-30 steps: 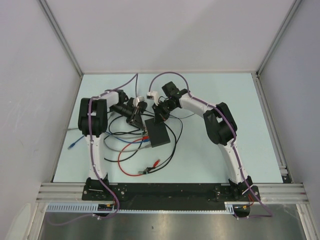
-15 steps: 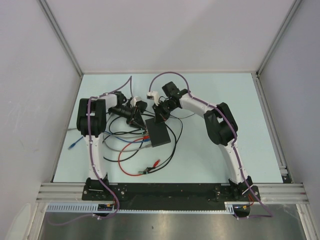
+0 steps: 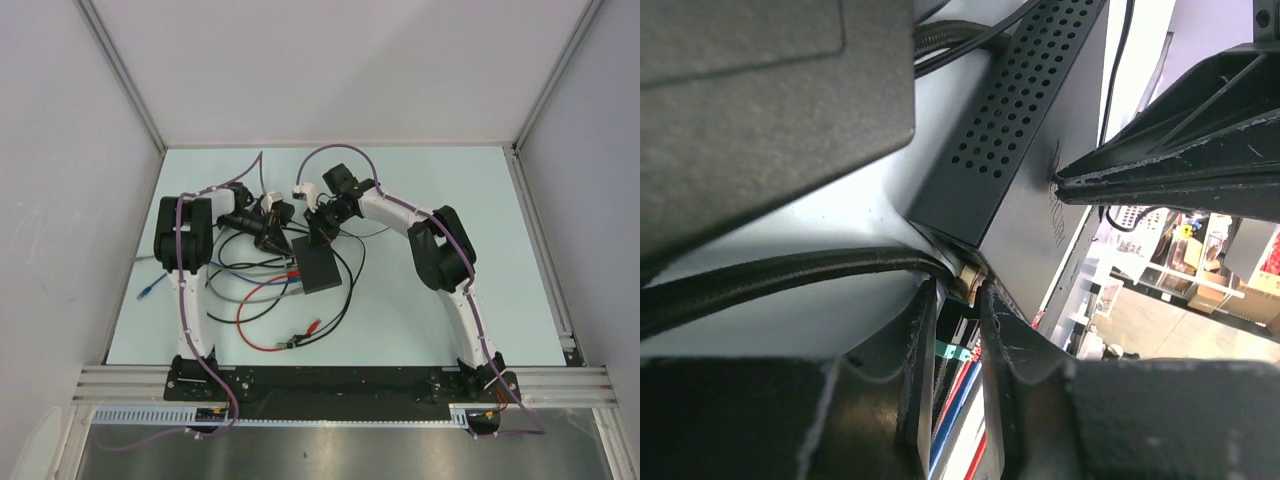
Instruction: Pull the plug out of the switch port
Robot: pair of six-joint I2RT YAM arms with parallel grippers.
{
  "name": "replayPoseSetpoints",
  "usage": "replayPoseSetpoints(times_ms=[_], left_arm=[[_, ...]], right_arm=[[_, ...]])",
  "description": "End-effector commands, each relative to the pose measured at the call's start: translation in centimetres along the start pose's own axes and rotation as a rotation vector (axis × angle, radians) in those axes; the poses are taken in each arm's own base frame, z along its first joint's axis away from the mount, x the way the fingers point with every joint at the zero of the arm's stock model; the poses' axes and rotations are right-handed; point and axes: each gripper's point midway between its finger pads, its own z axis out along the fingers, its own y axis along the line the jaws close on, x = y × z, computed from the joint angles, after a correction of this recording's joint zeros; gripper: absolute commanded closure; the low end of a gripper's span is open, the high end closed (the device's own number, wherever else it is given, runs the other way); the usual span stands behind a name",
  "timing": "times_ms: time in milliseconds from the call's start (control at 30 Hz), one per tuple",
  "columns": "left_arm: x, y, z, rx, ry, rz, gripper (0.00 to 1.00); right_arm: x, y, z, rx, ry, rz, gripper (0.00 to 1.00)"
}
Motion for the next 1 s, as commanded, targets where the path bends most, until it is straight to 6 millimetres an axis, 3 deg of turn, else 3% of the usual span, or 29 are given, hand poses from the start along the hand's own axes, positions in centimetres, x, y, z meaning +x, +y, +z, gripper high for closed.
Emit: replayPoseSetpoints(times_ms=[0,67,167,400,567,633,900,967], left_arm=[[-0.1,0.9,0.8,0.000,-0.002,0.060,0.84],[0.1,2.0,0.7,-0.062,0.013,0.048,0.94],[0.2,3.5,0.2,-0.169,0.028,0.042,0.99],[-0.3,3.9,-1.3,-0.238,0.045,0.132,1.00],[4.0,1.4,0.0,-0.042,0.198,0.087,1.00],[4.7,1.1,0.0,-0.016,0.215,0.103,1.00],[0.2,1.2,-0.5,-0.104,0.126,0.124,1.00],[0.0,1.3,-0.8,-0.124,0.126,0.124,1.00]], right_arm=[[6.0,-2.2,1.3,0.101,0.176,0.045,1.00],[6.0,-2.3,1.3,0.101,0.176,0.046,1.00],[6.1,-2.2,1.3,0.100,0.178,0.048,1.00],[6.1,-2.3,1.3,0.098,0.177,0.048,1.00],[6.0,-2.3,1.3,0.096,0.175,0.051,1.00],[6.0,-2.3,1.3,0.095,0.174,0.051,1.00],[6.0,-2.2,1.3,0.092,0.173,0.050,1.00],[6.0,-2.3,1.2,0.094,0.173,0.051,1.00]])
